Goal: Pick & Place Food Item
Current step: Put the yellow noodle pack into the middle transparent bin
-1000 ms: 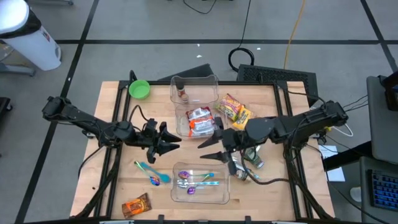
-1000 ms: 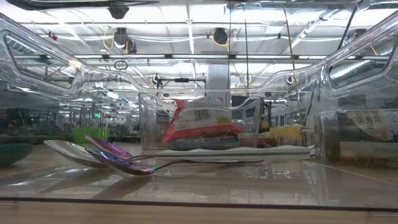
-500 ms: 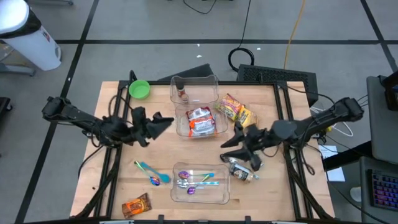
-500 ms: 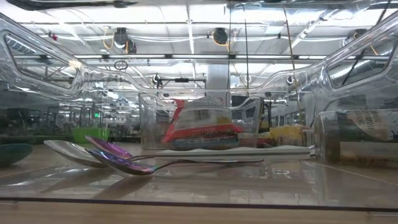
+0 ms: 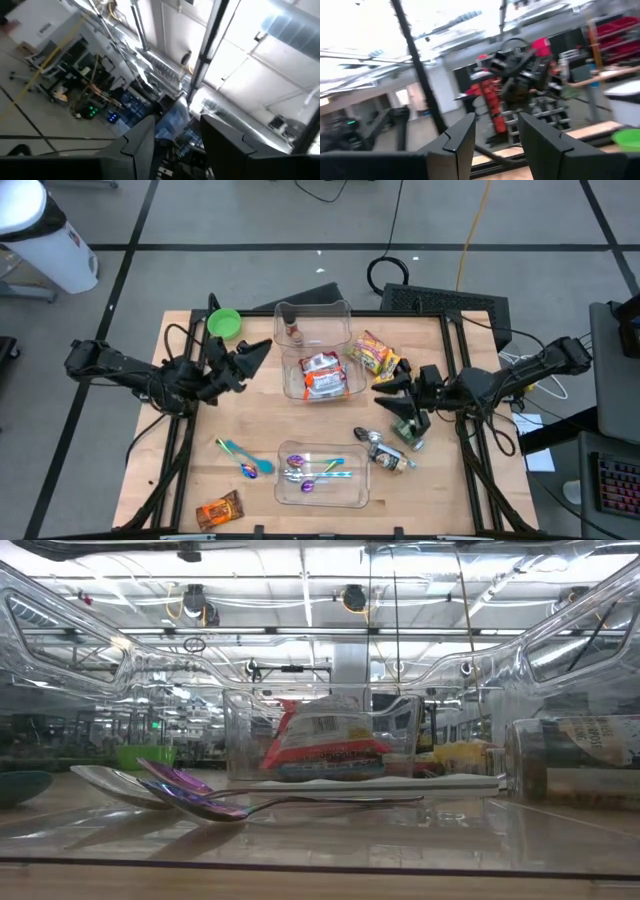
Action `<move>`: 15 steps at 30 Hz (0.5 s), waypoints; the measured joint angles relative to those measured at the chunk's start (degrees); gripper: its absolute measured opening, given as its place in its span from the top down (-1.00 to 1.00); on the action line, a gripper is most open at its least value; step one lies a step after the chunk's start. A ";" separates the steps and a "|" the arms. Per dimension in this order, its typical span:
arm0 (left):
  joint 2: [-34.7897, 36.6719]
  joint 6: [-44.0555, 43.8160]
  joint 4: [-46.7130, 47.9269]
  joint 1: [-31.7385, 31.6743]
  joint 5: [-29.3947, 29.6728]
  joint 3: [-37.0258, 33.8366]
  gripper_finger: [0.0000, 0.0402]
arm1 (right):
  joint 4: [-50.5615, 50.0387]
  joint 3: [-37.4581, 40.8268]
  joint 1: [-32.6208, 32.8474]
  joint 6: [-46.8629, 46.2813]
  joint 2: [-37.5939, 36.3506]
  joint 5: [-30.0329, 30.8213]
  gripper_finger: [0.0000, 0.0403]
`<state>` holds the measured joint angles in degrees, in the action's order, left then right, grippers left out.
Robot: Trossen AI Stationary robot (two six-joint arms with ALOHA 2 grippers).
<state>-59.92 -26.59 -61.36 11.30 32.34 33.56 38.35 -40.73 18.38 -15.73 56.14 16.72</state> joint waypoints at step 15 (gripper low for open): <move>13.14 4.70 10.56 -5.67 -15.86 -0.02 0.19 | 4.33 -0.14 -3.44 -6.06 -0.01 -0.72 0.30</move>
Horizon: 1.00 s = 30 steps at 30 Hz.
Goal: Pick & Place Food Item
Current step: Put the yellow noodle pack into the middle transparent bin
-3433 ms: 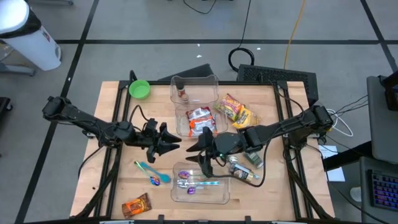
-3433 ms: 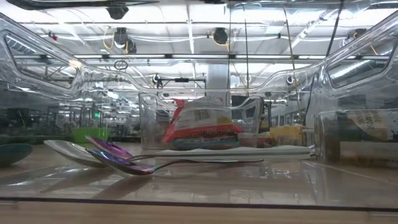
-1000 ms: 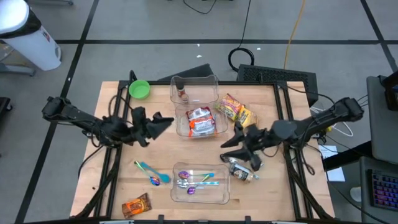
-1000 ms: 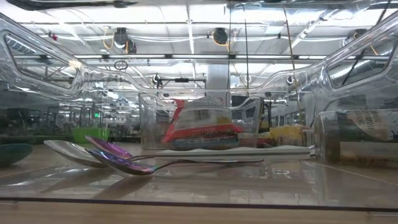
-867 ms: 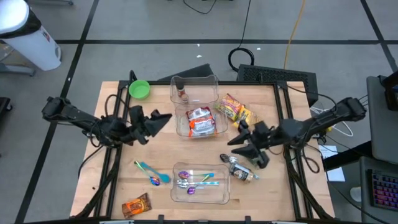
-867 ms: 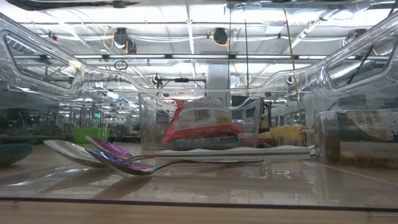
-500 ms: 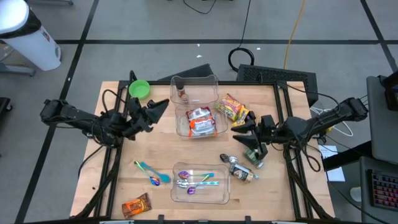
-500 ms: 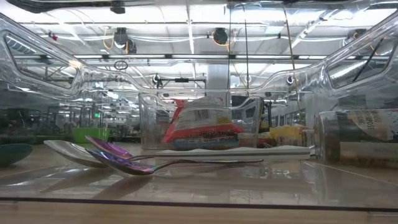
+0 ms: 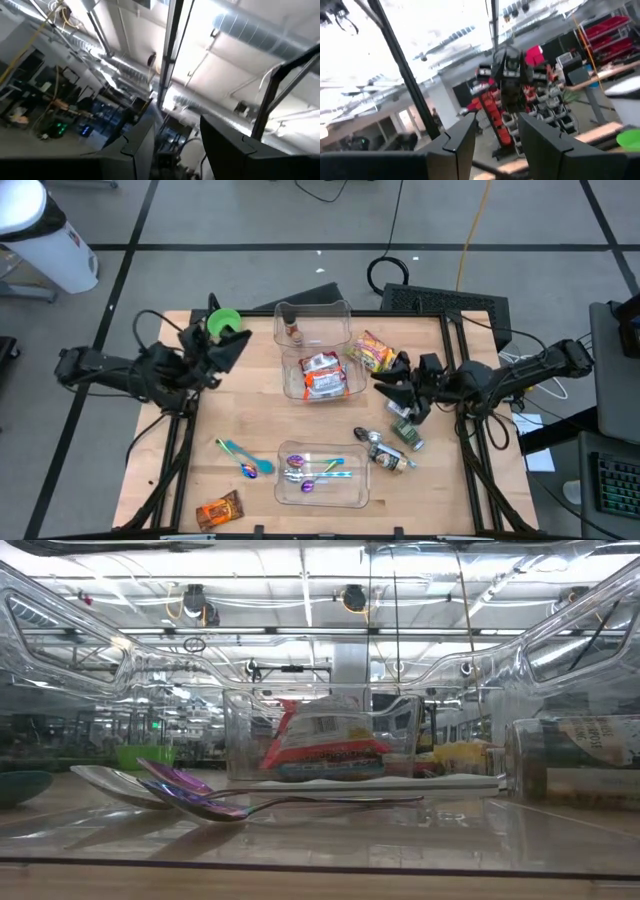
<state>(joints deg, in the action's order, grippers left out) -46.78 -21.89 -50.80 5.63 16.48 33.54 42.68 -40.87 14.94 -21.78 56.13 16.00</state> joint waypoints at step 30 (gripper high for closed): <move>5.07 -11.67 18.07 -8.99 -18.19 0.00 -0.26 | -66.15 -26.79 -16.49 -6.85 6.63 -8.88 0.29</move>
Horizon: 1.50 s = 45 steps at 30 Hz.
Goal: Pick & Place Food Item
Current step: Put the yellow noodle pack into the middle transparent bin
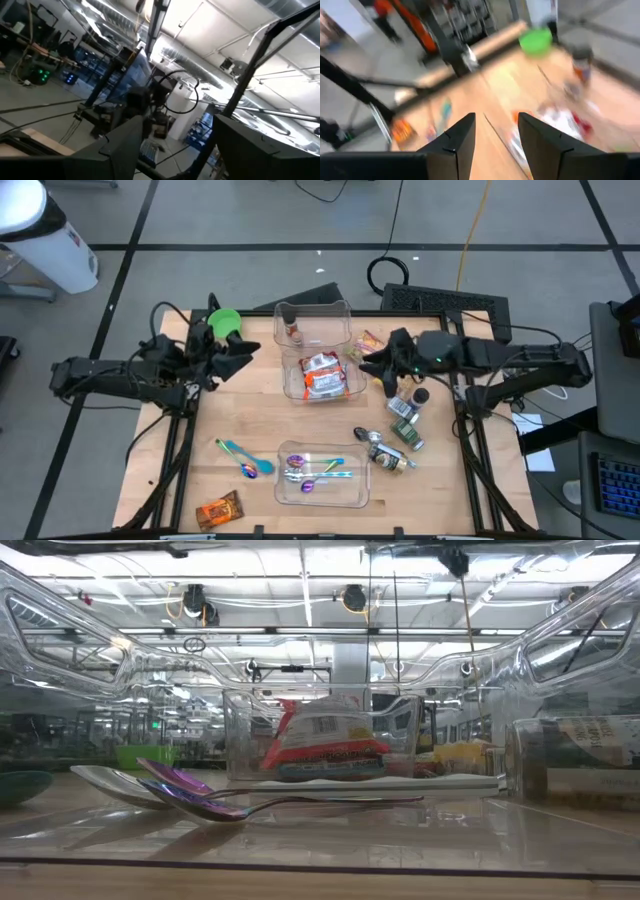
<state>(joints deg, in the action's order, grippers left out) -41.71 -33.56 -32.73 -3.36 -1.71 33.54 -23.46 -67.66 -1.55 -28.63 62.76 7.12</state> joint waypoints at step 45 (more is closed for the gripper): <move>-12.42 -9.01 -8.90 -12.87 1.81 0.02 -0.26 | -26.45 1.77 -41.75 27.96 34.67 -17.45 0.30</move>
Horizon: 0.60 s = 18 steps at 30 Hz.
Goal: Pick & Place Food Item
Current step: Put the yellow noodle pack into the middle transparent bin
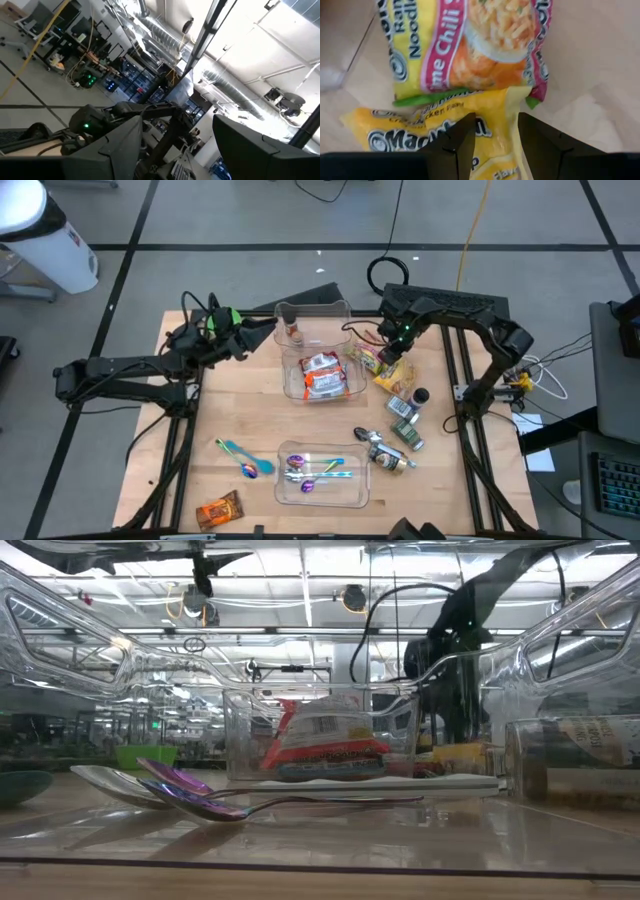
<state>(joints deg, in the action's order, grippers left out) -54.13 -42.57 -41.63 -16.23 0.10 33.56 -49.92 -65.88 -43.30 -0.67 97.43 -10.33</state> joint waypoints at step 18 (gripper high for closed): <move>0.00 1.79 0.10 -0.02 3.01 -0.02 -0.26 | 0.13 0.00 -0.62 3.28 1.16 -0.28 0.95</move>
<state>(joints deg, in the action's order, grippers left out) -54.13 -40.78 -41.53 -16.24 3.11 33.55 -49.79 -65.88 -43.92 2.62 98.59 -10.61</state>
